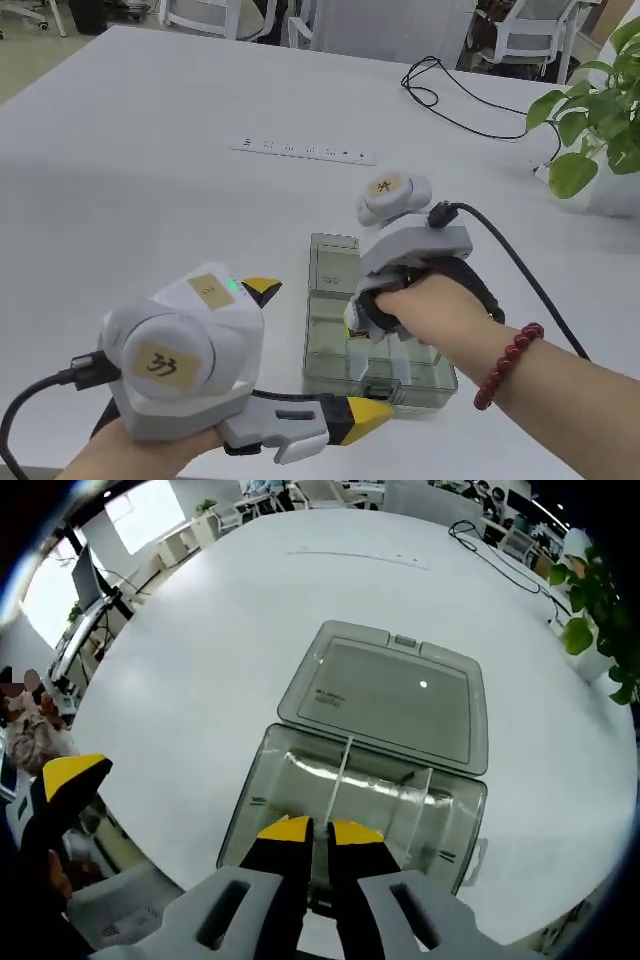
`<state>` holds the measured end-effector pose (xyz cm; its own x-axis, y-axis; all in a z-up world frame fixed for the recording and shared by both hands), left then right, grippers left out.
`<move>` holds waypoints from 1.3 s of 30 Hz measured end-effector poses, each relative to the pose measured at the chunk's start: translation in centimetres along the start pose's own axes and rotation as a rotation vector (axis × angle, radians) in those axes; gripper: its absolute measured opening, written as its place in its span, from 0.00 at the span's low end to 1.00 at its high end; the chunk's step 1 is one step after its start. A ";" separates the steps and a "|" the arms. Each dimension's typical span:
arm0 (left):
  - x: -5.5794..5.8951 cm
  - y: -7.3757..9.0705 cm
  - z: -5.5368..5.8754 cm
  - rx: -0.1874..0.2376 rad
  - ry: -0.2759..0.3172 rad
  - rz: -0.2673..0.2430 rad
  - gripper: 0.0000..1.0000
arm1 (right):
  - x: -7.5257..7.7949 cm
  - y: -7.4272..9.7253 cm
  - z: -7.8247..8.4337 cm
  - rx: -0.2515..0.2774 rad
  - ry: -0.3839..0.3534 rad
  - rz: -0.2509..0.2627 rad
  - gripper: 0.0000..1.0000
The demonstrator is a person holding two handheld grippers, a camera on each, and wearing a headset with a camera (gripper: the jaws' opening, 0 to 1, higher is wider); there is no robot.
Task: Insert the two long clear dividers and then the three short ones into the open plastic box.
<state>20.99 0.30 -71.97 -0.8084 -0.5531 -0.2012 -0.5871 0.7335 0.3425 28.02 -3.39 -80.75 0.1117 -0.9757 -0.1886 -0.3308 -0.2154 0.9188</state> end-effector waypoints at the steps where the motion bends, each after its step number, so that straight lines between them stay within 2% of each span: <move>1: 0.0 0.0 0.0 -0.001 0.001 -0.002 0.96 | 0.0 -0.1 0.0 -0.001 0.000 0.004 0.07; 17: -0.2 0.1 0.1 -0.008 0.004 -0.019 0.95 | 0.4 -1.5 0.8 -0.018 -0.028 0.024 0.07; 25: -0.4 0.2 0.2 -0.019 0.002 -0.027 0.95 | 0.5 -1.5 0.7 -0.014 -0.049 0.009 0.07; 29: -0.5 0.2 0.2 -0.021 0.001 -0.033 0.95 | 0.2 -1.5 0.6 -0.016 -0.068 -0.053 0.10; 34: -0.8 0.3 0.2 -0.027 0.000 -0.044 0.95 | 0.2 -1.5 0.7 -0.025 -0.097 -0.099 0.12; 39: -1.0 0.2 0.2 -0.031 0.000 -0.053 0.96 | 0.0 -1.1 0.6 -0.007 -0.057 -0.140 0.20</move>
<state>21.65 1.09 -71.87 -0.7765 -0.5906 -0.2196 -0.6271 0.6907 0.3601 27.85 -3.16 -81.96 0.1023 -0.9369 -0.3343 -0.3088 -0.3493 0.8847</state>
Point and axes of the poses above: the centre of the closed fingertips' face, and the gripper's own axes: y roughly backward along the fingers, x roughly to its right, z roughly out of its underside, the point moved 1 cm from there along y, roughly backward along the fingers, and after that the axes turned 14 degrees about -y, right-handed, at the moved point
